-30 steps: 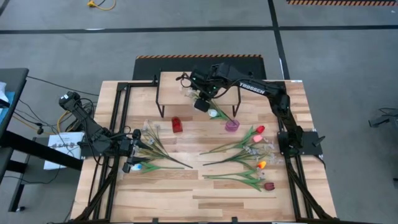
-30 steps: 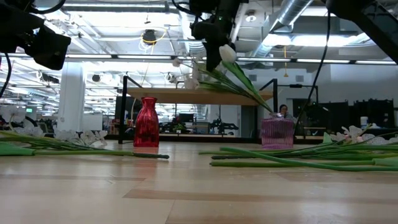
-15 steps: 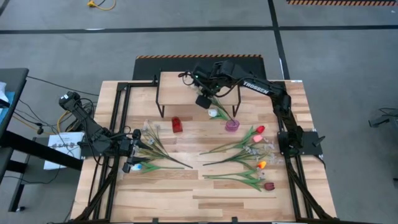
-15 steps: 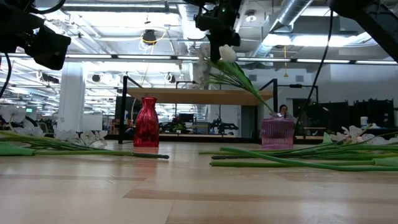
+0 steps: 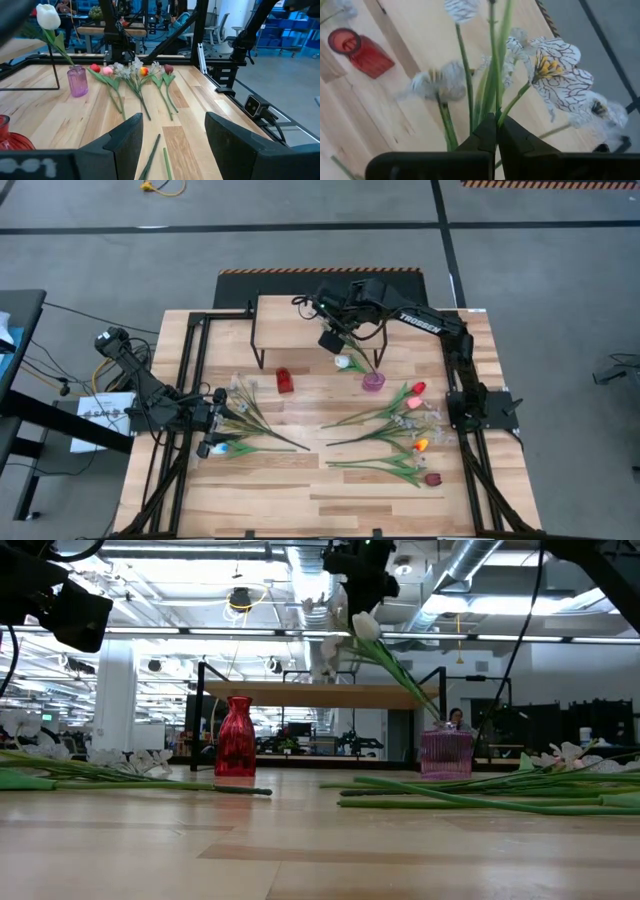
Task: Pick and place flowers into a vace then onto a shelf
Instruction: Put the bottom white flowers into the pink vase
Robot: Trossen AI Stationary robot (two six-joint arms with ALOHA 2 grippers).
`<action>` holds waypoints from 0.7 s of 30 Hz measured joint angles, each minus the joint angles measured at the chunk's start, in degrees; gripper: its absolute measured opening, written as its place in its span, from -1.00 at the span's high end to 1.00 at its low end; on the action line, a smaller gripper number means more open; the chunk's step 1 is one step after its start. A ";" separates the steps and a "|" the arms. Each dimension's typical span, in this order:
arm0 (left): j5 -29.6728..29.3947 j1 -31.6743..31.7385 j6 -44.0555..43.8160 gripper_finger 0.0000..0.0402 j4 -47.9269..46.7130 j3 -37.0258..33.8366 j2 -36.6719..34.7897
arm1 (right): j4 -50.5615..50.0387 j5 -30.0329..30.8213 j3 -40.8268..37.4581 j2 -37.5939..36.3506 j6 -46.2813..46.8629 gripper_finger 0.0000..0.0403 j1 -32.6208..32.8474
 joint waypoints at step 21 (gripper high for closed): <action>0.02 0.01 0.00 -0.01 0.04 0.00 0.02 | 3.97 11.09 -0.95 -9.65 2.86 1.00 5.63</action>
